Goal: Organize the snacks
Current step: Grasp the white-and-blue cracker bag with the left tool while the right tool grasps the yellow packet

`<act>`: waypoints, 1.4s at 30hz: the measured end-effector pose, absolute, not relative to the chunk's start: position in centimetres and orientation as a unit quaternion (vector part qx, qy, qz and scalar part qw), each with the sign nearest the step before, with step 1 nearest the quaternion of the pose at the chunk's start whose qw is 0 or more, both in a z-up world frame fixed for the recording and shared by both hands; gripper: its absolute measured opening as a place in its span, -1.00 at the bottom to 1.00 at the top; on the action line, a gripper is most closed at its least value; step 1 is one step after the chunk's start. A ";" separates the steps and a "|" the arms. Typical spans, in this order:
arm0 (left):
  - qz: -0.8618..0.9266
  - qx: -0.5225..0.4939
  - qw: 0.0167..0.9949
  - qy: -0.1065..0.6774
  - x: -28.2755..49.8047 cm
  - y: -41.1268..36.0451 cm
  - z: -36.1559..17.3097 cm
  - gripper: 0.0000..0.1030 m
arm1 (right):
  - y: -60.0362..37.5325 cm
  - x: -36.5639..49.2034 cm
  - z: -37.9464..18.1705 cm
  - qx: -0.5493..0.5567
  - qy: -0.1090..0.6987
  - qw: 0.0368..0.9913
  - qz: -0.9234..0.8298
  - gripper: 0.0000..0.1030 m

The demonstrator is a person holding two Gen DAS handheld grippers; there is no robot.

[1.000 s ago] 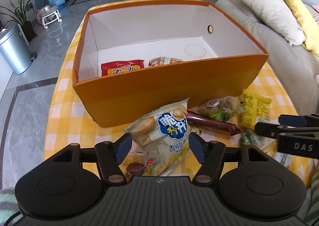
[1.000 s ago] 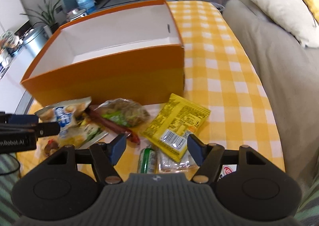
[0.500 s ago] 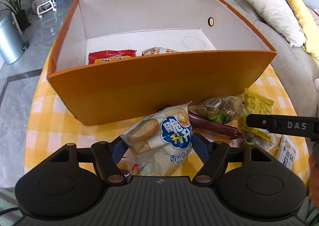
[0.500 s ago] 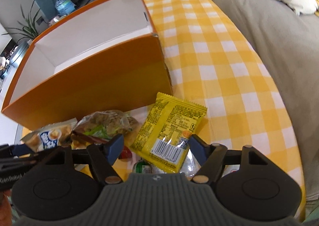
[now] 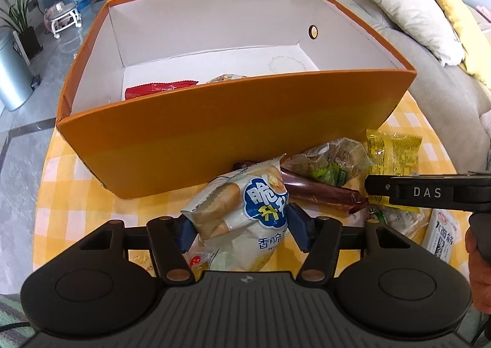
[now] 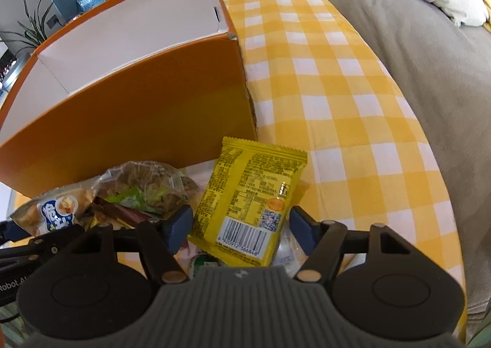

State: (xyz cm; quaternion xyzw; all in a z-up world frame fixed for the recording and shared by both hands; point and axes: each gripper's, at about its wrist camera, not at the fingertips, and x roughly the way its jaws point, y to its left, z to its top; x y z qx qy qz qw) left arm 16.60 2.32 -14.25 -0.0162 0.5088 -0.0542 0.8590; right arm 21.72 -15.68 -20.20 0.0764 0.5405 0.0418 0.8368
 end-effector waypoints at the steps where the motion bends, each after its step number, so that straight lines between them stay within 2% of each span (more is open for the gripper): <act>1: -0.054 -0.013 0.859 0.509 16.6 2.2 -14.2 0.31 | -15.6 21.6 -20.2 0.072 0.540 0.838 0.042 0.23; 7: -0.051 -0.004 0.860 0.508 16.3 2.0 -13.7 0.10 | -15.7 21.0 -19.7 0.061 0.531 0.844 0.048 0.05; 9: -0.049 -0.007 0.860 0.507 16.1 2.0 -13.5 0.07 | -16.1 20.9 -19.4 0.064 0.526 0.847 0.049 -0.05; 14: -0.047 -0.003 0.866 0.498 15.4 1.8 -12.4 0.02 | -16.5 20.6 -19.2 0.064 0.521 0.850 0.056 -0.11; 42: -0.069 -0.020 0.902 0.425 12.9 1.4 -4.8 0.02 | -16.0 16.7 -13.2 0.032 0.451 0.886 0.108 -0.14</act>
